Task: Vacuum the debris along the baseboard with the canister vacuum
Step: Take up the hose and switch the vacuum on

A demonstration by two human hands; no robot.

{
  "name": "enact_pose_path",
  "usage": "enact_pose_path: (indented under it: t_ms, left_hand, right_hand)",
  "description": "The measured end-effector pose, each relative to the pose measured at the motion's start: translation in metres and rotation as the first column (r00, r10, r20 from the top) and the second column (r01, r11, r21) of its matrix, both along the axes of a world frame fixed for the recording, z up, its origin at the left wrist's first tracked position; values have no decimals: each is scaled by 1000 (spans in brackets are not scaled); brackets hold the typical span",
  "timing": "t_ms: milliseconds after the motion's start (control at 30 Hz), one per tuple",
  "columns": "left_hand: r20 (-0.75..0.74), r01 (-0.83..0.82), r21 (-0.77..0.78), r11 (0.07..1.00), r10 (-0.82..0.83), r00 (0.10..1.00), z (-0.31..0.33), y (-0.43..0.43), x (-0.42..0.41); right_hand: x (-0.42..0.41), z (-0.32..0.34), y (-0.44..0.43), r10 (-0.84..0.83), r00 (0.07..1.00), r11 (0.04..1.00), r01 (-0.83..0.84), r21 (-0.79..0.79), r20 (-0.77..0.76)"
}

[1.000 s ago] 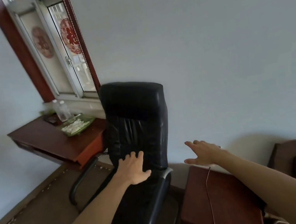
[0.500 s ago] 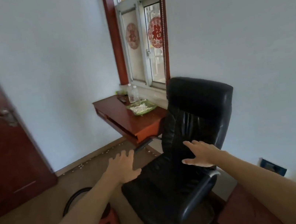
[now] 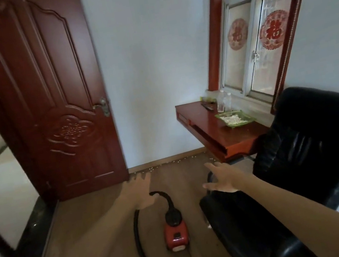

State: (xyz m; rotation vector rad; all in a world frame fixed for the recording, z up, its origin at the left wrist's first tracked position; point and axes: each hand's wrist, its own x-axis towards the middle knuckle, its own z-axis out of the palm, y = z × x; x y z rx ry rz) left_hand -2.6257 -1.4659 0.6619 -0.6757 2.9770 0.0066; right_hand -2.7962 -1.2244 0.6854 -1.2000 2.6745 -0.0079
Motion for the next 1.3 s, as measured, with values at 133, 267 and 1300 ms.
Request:
enact_pose_path:
  t_ms: [133, 267, 1300]
  left_hand:
    - [21, -45, -12, 999, 46, 999, -1, -59, 57]
    - [6, -96, -11, 995, 96, 995, -4, -110, 108]
    - [54, -389, -12, 921, 389, 920, -4, -431, 107]
  right_hand:
    - [48, 1, -73, 28, 1000, 1000, -28, 0, 10]
    - [87, 1, -142, 73, 997, 997, -73, -20, 35]
    - [29, -23, -533, 401, 914, 916, -399, -43, 67]
